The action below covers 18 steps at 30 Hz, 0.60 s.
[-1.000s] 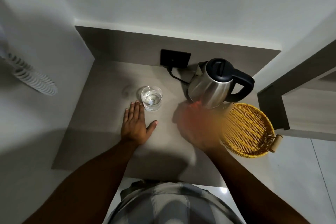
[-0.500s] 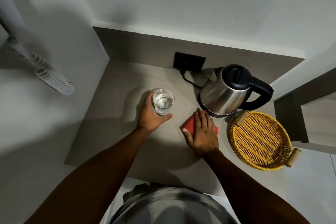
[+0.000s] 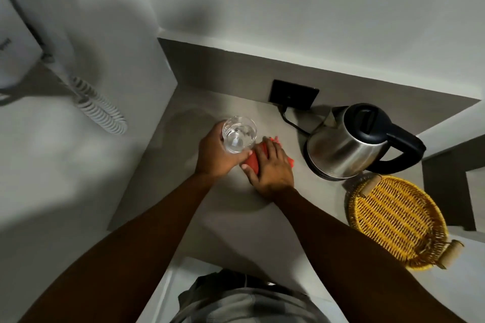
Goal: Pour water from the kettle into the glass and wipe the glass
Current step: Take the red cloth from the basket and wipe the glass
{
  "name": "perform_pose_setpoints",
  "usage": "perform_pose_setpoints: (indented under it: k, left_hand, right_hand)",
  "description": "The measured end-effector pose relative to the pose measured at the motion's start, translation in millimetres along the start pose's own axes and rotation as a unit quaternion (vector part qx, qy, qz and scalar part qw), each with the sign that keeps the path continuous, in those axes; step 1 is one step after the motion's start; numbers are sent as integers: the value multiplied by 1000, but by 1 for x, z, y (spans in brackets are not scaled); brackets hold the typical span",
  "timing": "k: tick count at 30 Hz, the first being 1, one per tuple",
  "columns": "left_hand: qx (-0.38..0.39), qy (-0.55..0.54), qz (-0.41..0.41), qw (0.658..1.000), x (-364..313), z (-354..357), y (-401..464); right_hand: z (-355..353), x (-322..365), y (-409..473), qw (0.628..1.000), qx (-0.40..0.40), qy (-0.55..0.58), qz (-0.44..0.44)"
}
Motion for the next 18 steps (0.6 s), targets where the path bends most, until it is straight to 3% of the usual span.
perform_pose_setpoints:
  k: [8,13,18]
  left_hand:
    - [-7,40,22,999,-2,-20,19]
    - [3,25,24,999,-4,-16,12]
    - [23,31,9,999,2,-16,-1]
  right_hand:
    - [31,43,-64,977,28,26,-211]
    - [12,-26,-82,993,-11,8,-118]
    - [-4,-24,-13,999,-31,6,-6]
Point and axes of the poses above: each hand's wrist, its own y-axis towards the middle knuckle, its own z-axis out of the palm, x = y × z, the point moved 3 cm from there along y, towards the middle knuckle, and after that the axes turned 5 degrees about -z, right-handed, at the moved point
